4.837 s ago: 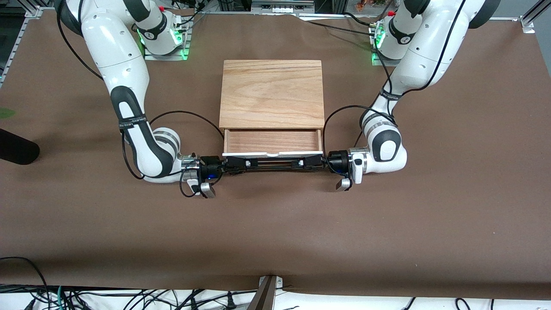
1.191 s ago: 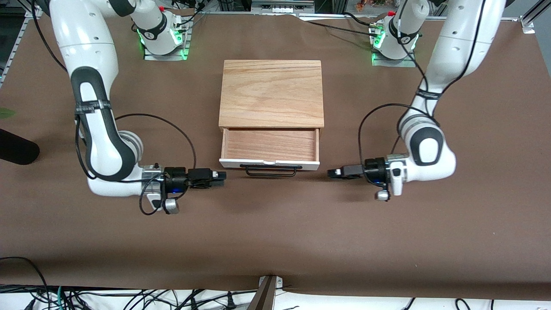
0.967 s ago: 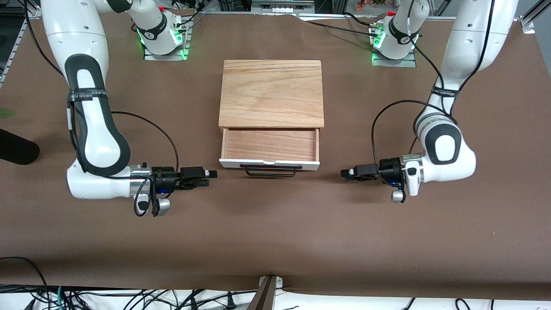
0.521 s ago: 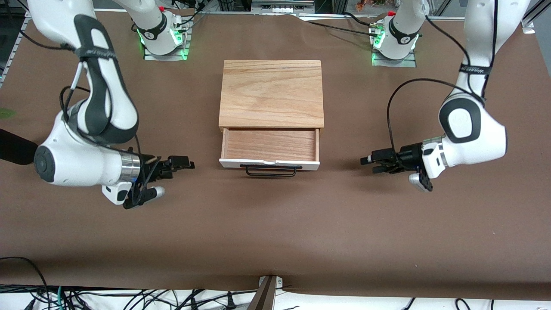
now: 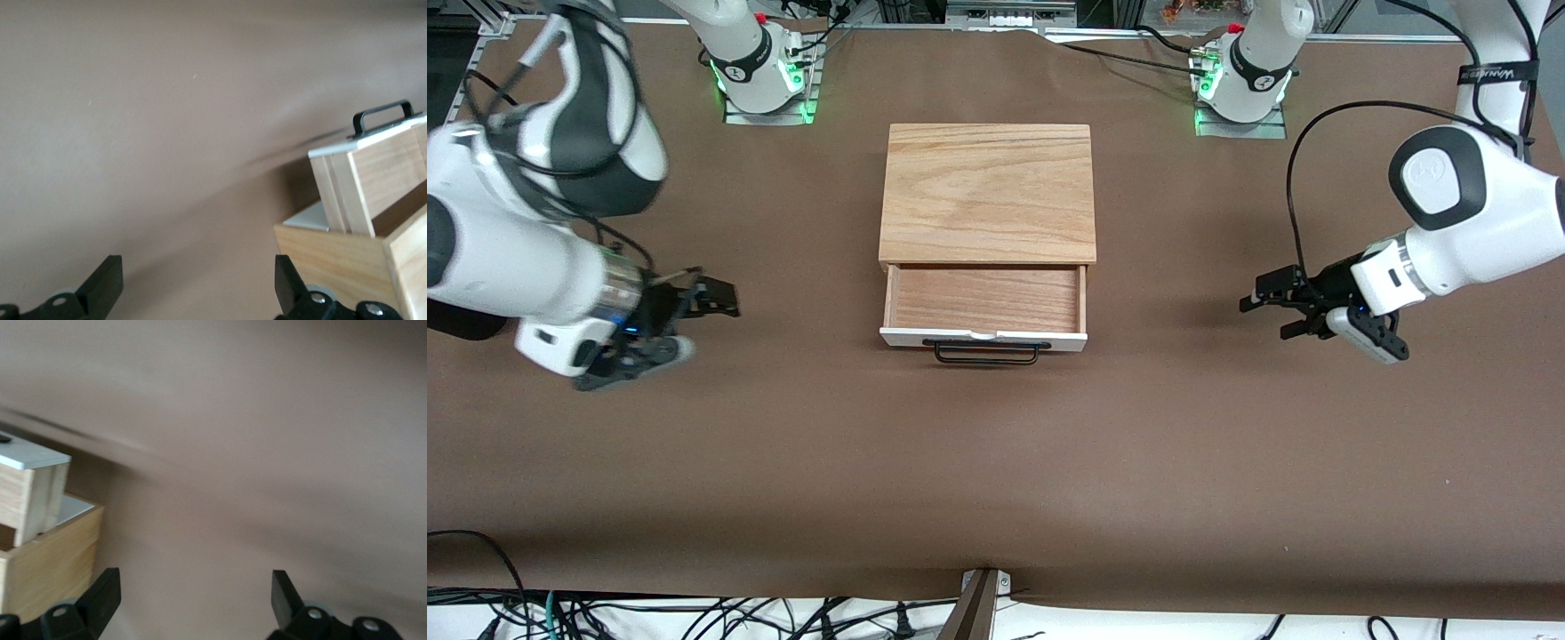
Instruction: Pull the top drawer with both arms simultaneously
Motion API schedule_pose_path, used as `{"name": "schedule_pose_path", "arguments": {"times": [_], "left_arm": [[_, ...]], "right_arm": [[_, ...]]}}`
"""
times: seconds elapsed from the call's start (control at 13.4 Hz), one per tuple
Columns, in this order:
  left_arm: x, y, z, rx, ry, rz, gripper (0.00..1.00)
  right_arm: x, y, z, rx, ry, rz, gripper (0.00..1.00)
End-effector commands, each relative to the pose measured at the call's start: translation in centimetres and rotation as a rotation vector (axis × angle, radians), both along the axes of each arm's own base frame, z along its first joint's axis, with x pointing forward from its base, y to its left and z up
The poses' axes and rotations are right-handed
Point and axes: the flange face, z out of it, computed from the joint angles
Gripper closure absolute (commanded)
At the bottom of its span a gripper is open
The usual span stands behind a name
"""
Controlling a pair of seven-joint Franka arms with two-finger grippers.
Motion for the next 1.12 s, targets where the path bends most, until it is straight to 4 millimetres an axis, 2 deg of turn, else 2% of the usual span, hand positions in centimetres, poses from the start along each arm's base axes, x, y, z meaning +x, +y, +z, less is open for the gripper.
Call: {"name": "schedule_pose_path", "arguments": {"times": [0.0, 0.07, 0.22, 0.3, 0.37, 0.52, 0.82, 1.04], "left_arm": [[-2.5, 1.1, 2.8, 0.149, -0.008, -0.060, 0.00], [-2.9, 1.4, 5.0, 0.245, 0.006, -0.017, 0.00], [-3.8, 1.7, 8.5, 0.363, 0.078, 0.053, 0.00], [-4.2, 1.7, 10.1, 0.400, 0.112, 0.086, 0.00], [-4.6, 1.7, 12.2, 0.462, 0.132, 0.122, 0.00], [-5.7, 0.6, 15.4, 0.554, 0.199, 0.172, 0.00], [-6.9, 0.8, 19.3, 0.573, 0.279, 0.195, 0.00], [-6.7, 1.2, 19.5, 0.604, 0.272, 0.213, 0.00]], "right_arm": [[-3.5, -5.6, 5.4, -0.044, -0.083, -0.057, 0.00], [-3.9, -7.9, 6.0, -0.050, -0.082, -0.084, 0.00], [-6.7, -8.6, 9.1, -0.080, -0.076, -0.105, 0.00], [-7.7, -8.6, 10.0, -0.085, -0.086, -0.166, 0.00], [-7.9, -8.6, 10.3, -0.095, -0.089, -0.233, 0.00], [-8.8, -9.0, 9.2, -0.100, -0.065, -0.255, 0.00], [-9.9, -7.8, 9.1, -0.101, -0.043, -0.232, 0.00], [-9.6, -9.1, 8.8, -0.100, -0.053, -0.256, 0.00]]}}
